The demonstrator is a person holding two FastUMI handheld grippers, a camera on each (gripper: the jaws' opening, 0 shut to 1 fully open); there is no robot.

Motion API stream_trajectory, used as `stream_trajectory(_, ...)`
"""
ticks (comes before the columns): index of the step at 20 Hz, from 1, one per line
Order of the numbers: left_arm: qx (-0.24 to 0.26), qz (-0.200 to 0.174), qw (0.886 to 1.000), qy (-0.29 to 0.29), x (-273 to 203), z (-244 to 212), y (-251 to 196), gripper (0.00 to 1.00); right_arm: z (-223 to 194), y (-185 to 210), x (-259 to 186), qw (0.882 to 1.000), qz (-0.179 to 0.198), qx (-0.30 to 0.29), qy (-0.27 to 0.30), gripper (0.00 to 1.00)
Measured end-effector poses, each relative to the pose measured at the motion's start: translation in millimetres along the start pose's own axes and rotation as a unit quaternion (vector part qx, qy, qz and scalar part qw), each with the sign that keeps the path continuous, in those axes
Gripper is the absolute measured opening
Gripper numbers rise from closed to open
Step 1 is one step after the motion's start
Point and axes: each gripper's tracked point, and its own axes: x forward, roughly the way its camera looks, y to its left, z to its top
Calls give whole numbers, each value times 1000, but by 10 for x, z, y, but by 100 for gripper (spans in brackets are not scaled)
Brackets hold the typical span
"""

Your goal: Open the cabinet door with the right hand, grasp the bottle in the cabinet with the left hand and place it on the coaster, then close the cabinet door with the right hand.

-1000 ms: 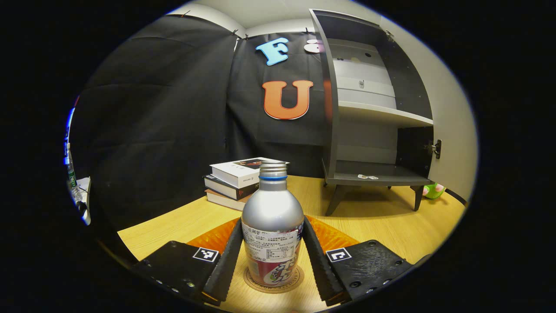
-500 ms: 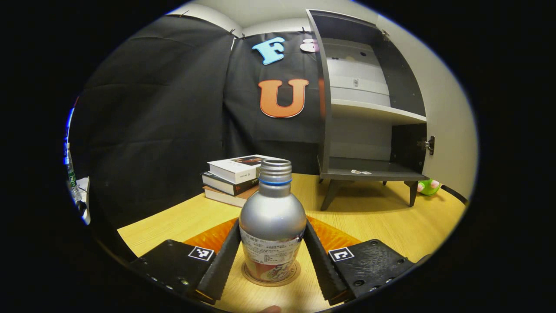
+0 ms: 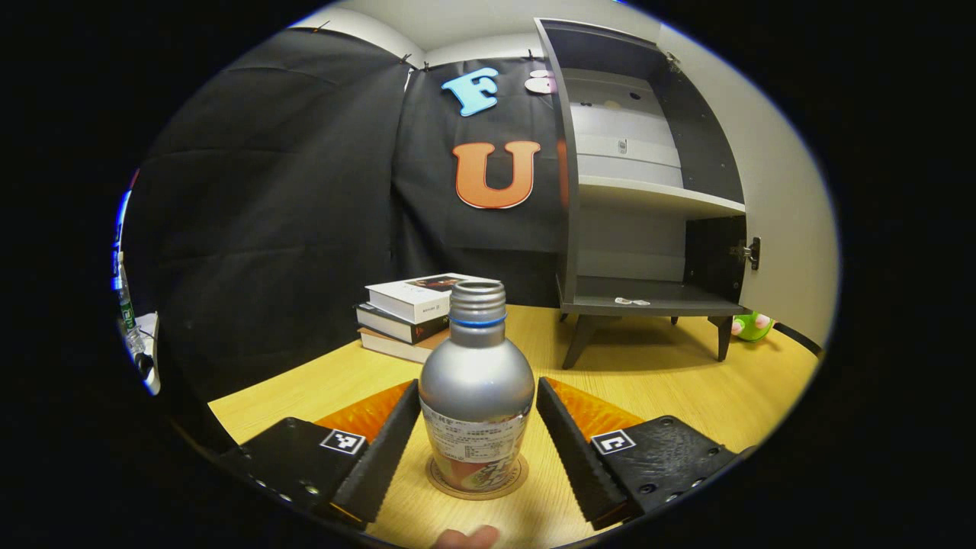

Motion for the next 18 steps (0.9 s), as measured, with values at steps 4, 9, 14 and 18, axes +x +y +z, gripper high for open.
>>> stream_trajectory(4, 2, 7, 1000, -13, -116, 221, 56, 96, 7, 7, -39, 1000, 2, -1, -1, 82)
stream_trajectory(9, -7, 15, 999, -41, -504, 838, 126, 96, 106, -20, -201, 1000, -1, -8, -20, 82)
stream_trajectory(14, 20, -9, 999, -35, -870, 1430, -29, 95, 131, -152, -383, 999, -12, -10, -31, 82)
stream_trajectory(18, -37, -32, 999, -25, -1143, 1764, -181, 95, 163, -469, -542, 998, -51, -1, -32, 83)
